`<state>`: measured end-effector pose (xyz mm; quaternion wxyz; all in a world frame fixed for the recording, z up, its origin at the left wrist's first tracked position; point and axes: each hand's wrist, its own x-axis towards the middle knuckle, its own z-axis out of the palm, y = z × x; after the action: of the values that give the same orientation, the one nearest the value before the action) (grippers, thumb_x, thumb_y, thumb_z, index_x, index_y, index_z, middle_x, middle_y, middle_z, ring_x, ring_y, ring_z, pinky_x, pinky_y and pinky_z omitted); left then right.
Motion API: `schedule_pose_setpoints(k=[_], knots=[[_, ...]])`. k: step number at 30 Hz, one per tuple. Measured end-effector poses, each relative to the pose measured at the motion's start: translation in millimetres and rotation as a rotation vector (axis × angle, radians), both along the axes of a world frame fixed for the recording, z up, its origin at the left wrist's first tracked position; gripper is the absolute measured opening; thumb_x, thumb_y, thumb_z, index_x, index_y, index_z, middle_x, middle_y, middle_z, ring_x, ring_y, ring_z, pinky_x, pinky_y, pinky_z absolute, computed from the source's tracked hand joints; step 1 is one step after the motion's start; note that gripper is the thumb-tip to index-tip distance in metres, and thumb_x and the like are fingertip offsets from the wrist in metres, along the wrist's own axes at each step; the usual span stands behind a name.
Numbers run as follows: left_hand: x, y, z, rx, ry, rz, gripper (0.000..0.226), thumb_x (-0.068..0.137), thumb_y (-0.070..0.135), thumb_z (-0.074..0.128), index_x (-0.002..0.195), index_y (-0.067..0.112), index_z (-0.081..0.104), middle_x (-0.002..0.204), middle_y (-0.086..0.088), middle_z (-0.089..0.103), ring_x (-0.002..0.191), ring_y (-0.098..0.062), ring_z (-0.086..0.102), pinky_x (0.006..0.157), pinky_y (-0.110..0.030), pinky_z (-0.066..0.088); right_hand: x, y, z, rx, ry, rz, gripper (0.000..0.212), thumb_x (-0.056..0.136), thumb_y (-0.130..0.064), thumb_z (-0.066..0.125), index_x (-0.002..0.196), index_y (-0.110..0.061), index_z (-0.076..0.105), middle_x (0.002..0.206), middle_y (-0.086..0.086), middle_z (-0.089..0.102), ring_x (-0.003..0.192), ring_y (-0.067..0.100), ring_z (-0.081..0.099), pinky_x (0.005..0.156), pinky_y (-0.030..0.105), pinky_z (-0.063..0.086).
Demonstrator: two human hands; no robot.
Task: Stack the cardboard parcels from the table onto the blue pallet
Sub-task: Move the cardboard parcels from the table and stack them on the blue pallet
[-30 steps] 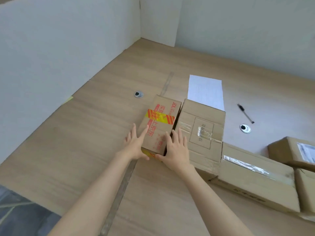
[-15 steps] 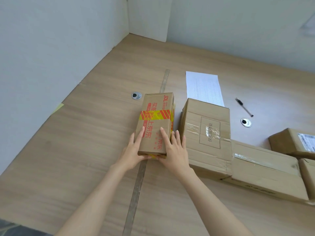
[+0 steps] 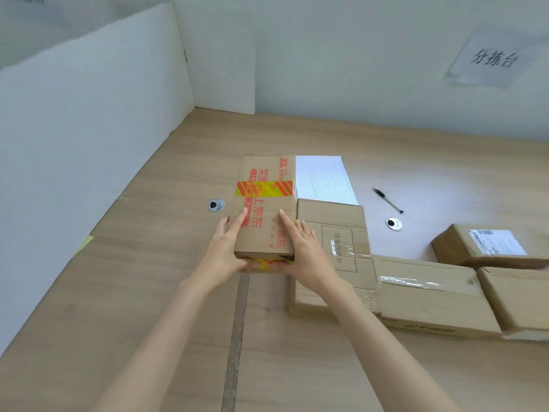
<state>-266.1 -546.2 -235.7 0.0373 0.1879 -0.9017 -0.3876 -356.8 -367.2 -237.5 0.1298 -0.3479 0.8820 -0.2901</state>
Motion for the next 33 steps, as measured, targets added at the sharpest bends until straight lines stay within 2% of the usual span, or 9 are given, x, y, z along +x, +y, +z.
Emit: schedule_pose_setpoints(k=[2, 6, 11, 14, 16, 22, 26, 29, 33], knots=[[-20.3, 16.0, 29.3, -0.036, 0.029, -0.049, 0.114, 0.063, 0.021, 0.087, 0.150, 0.041, 0.016, 0.143, -0.003, 0.027, 0.130, -0.021, 0.038, 0.106, -0.036, 0.040, -13.8, 20.2, 25.0, -0.051, -0.026, -0.039, 0.104, 0.078, -0.041, 0.075, 0.152, -0.040, 0.001, 0.153, 0.006, 0.026, 0.145, 0.026, 0.015, 0.118, 0.037, 0.009], [-59.8, 62.4, 83.2, -0.073, 0.079, -0.153, 0.114, 0.060, 0.025, 0.089, 0.150, 0.036, 0.020, 0.138, -0.002, 0.029, 0.127, -0.018, 0.038, 0.100, -0.028, 0.036, -37.9, 75.0, 74.8, -0.106, -0.021, -0.139, 0.105, 0.073, -0.039, 0.079, 0.151, -0.042, 0.008, 0.138, -0.001, 0.039, 0.126, 0.019, 0.034, 0.103, 0.035, 0.036], [-98.3, 145.6, 141.1, -0.115, 0.105, -0.267, 0.114, 0.059, 0.031, 0.089, 0.150, 0.035, 0.021, 0.136, -0.005, 0.029, 0.126, -0.022, 0.038, 0.101, -0.028, 0.035, -62.8, 170.6, 133.0, -0.109, -0.021, -0.221, 0.105, 0.073, -0.030, 0.082, 0.150, -0.043, 0.012, 0.137, 0.002, 0.047, 0.123, 0.022, 0.046, 0.099, 0.032, 0.044], [-111.5, 206.6, 168.1, -0.174, 0.125, -0.298, 0.113, 0.057, 0.041, 0.088, 0.147, 0.040, 0.020, 0.131, -0.005, 0.030, 0.123, -0.029, 0.043, 0.101, -0.042, 0.043, -70.3, 238.8, 164.1, -0.124, -0.014, -0.258, 0.104, 0.072, -0.026, 0.083, 0.150, -0.044, 0.016, 0.134, -0.005, 0.050, 0.114, 0.016, 0.051, 0.085, 0.019, 0.044], [-116.4, 250.5, 183.8, -0.187, 0.133, -0.315, 0.111, 0.058, 0.043, 0.087, 0.147, 0.039, 0.020, 0.130, -0.005, 0.030, 0.120, -0.029, 0.045, 0.098, -0.044, 0.045, -73.1, 285.0, 181.8, -0.135, -0.005, -0.271, 0.104, 0.070, -0.025, 0.084, 0.149, -0.044, 0.019, 0.129, -0.013, 0.048, 0.112, 0.009, 0.049, 0.083, 0.013, 0.039], [-121.6, 396.7, 221.1, -0.191, 0.229, -0.363, 0.106, 0.058, 0.049, 0.085, 0.145, 0.040, 0.024, 0.122, -0.003, 0.031, 0.116, -0.027, 0.048, 0.095, -0.040, 0.047, -68.3, 435.2, 224.4, -0.199, -0.001, -0.297, 0.104, 0.067, -0.025, 0.087, 0.148, -0.044, 0.024, 0.134, -0.015, 0.043, 0.121, 0.007, 0.047, 0.097, 0.021, 0.043], [-125.0, 503.9, 238.0, -0.156, 0.268, -0.402, 0.106, 0.058, 0.049, 0.085, 0.144, 0.040, 0.024, 0.119, -0.003, 0.030, 0.118, -0.028, 0.043, 0.099, -0.042, 0.044, -59.4, 542.9, 248.0, -0.204, 0.042, -0.327, 0.101, 0.069, -0.021, 0.086, 0.148, -0.043, 0.025, 0.135, -0.009, 0.045, 0.119, 0.010, 0.049, 0.093, 0.015, 0.044], [-130.3, 583.0, 248.7, -0.129, 0.285, -0.447, 0.104, 0.060, 0.049, 0.084, 0.144, 0.039, 0.023, 0.116, -0.003, 0.030, 0.117, -0.029, 0.043, 0.100, -0.043, 0.044, -52.2, 623.0, 262.4, -0.240, 0.045, -0.370, 0.100, 0.070, -0.018, 0.086, 0.147, -0.042, 0.028, 0.136, -0.007, 0.043, 0.120, 0.010, 0.049, 0.098, 0.021, 0.045], [-140.8, 680.9, 262.0, -0.151, 0.301, -0.538, 0.103, 0.061, 0.051, 0.082, 0.144, 0.038, 0.022, 0.119, -0.003, 0.029, 0.116, -0.029, 0.044, 0.097, -0.042, 0.045, -47.3, 720.8, 272.8, -0.206, 0.076, -0.434, 0.100, 0.070, -0.024, 0.085, 0.148, -0.040, 0.025, 0.141, -0.008, 0.036, 0.124, 0.011, 0.045, 0.093, 0.016, 0.043]])
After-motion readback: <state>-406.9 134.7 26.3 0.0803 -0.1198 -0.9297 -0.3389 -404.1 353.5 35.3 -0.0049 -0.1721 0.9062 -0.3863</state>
